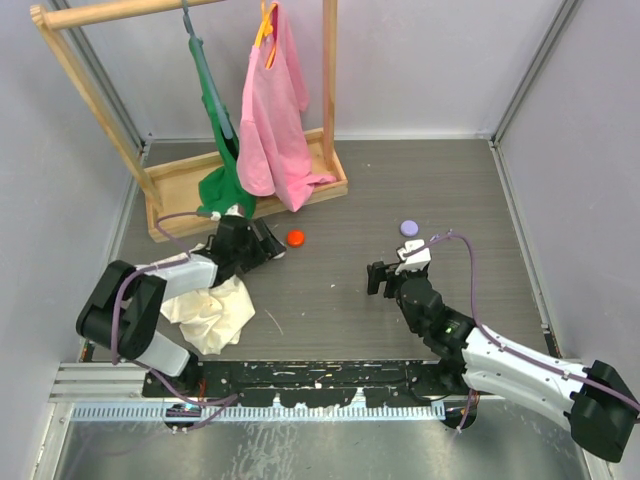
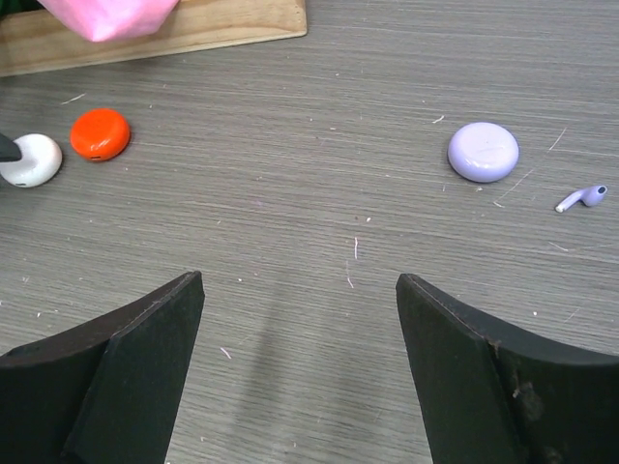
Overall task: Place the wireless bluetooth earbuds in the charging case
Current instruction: Place the charging case at the center of the board, then pick up the charging case at the center of the board.
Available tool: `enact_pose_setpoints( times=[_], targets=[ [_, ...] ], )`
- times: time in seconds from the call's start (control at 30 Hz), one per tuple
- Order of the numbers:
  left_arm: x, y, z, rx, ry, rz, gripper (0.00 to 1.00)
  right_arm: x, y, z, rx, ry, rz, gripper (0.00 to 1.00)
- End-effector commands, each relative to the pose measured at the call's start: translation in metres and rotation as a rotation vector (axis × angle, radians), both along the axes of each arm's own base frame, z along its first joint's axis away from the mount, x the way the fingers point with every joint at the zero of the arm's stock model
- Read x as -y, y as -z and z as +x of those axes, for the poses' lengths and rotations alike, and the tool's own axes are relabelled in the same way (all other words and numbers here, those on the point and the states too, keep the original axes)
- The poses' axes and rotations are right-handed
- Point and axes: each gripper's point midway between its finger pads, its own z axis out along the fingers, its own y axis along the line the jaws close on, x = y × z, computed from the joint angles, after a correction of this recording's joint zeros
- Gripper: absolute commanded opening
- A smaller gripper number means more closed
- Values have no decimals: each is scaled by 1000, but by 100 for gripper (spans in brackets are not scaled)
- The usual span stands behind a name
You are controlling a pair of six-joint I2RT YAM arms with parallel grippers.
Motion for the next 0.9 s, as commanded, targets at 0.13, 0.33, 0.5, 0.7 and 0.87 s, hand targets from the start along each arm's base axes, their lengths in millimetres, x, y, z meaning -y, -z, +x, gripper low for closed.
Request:
enact_pose_setpoints(
  times=[0.13, 0.33, 0.5, 0.7, 0.87],
  targets=[
    [-38, -27, -23, 54, 31, 198, 76, 3, -20, 8, 37, 52, 32, 92],
    [-43, -67, -37, 226, 101, 204, 77, 5, -28, 15, 0, 80, -46, 97],
    [-43, -92, -52, 371, 160, 190, 79, 7, -27, 28, -59, 110, -101, 99],
    [-46, -109, -64, 530, 158, 144, 86, 18, -25, 48, -126, 166, -131, 100],
    [-48, -114, -71, 584, 149, 121, 87, 34, -27, 71, -163, 199, -149, 100]
  ],
)
